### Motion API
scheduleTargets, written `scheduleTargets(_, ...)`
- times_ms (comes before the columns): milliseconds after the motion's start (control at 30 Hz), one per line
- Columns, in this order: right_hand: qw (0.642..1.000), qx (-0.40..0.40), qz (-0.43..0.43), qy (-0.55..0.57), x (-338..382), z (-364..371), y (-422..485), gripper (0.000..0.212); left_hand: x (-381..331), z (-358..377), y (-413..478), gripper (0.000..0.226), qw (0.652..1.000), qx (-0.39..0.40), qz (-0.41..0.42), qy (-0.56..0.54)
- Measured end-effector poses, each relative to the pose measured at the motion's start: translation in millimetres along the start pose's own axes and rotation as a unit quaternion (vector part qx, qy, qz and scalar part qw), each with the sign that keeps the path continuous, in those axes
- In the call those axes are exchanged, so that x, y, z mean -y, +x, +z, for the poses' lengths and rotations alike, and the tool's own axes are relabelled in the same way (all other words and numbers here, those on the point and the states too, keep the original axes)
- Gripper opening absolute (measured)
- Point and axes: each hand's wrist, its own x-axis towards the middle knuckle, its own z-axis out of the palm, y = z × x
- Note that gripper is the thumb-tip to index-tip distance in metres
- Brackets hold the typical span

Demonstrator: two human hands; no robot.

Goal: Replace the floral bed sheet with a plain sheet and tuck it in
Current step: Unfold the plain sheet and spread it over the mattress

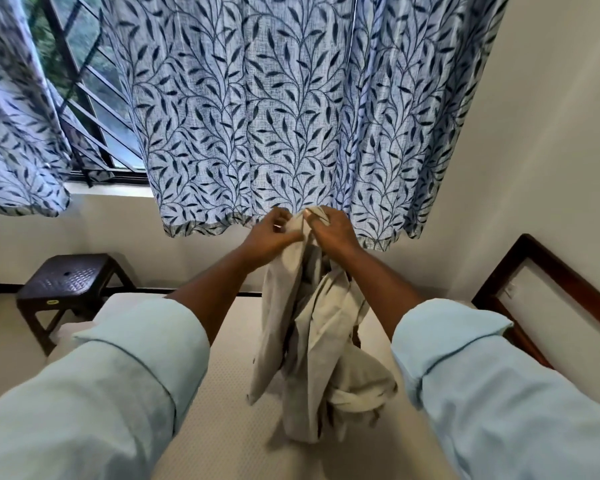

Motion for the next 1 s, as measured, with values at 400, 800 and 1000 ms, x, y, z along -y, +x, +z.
scheduleTargets(400,0.988,0.132,0.045,-0.072,-56.0,-6.4,-75.9,0.044,-45.7,25.0,-11.1,0.048,0.987,-0.101,0.048,0.114)
scheduleTargets(800,0.95,0.195,0.13,-0.205,-104.4,-19.0,-118.6,0.032,-14.7,12.5,-32.8,0.05,0.934,-0.314,-0.169,-0.008)
scheduleTargets(1000,0.932,0.03,0.135,-0.336,-75.2,-30.5,-103.1,0.03,-3.3,-15.8,-40.9,0.052,0.848,-0.408,-0.315,-0.124)
